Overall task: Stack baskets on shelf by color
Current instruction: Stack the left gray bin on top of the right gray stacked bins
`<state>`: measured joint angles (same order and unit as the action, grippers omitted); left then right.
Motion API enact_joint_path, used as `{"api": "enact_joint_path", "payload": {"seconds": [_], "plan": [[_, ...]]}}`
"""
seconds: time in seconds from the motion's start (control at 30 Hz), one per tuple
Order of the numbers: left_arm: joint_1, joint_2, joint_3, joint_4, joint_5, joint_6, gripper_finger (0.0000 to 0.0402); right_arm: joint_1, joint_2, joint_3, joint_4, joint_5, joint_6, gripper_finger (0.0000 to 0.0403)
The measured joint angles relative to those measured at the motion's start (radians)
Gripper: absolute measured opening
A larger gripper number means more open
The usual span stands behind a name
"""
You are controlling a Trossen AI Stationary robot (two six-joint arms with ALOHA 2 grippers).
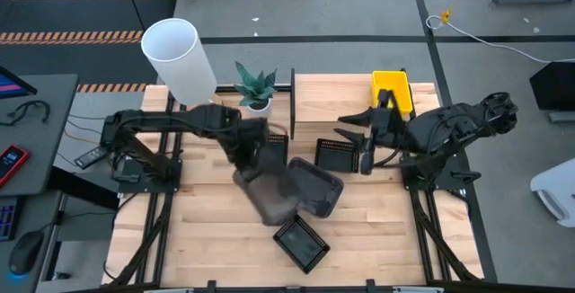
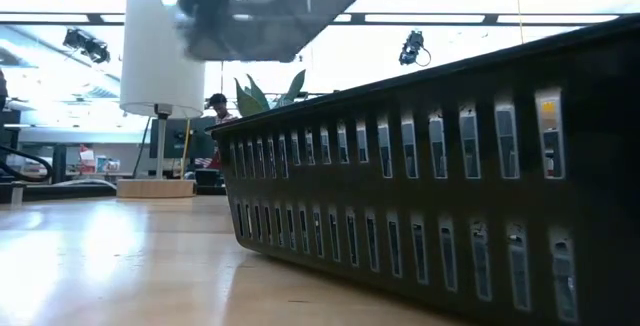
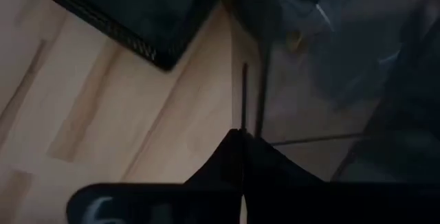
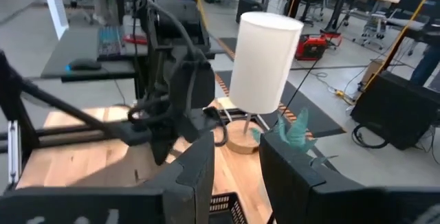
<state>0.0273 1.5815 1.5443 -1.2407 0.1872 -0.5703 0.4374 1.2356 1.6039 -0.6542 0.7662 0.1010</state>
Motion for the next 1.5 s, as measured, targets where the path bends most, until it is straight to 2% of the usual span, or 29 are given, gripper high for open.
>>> {"api": "enact_joint_path", "payload": {"seconds": [0.2,0.33,0.5,0.8,1.27,1.37,1.5], "plan": [[0.016,0.041,0.098,0.134,0.023,-0.200,0.0001,-0.016,-0.091,0.000,0.001,0.004,-0.034,0.0121],[0.015,0.090,0.102,0.260,0.076,-0.299,0.0002,-0.015,-0.140,0.000,-0.005,-0.007,-0.073,0.0121],[0.015,0.164,0.102,0.295,0.091,-0.362,0.0002,-0.014,-0.177,0.001,-0.047,-0.035,-0.075,0.0121],[0.016,0.272,0.102,0.256,0.084,-0.305,0.0003,-0.014,-0.185,0.000,-0.110,-0.088,-0.075,0.0121],[0.020,0.347,0.102,0.224,-0.023,-0.300,0.0007,-0.013,-0.184,0.000,-0.114,-0.143,-0.044,0.0121],[0.021,0.350,0.102,0.230,-0.034,-0.297,0.0028,-0.012,-0.184,0.000,-0.115,-0.144,-0.043,0.0121],[0.022,0.350,0.102,0.220,-0.033,-0.272,0.0079,-0.012,-0.182,-0.001,-0.161,-0.206,-0.012,0.0121]]}}
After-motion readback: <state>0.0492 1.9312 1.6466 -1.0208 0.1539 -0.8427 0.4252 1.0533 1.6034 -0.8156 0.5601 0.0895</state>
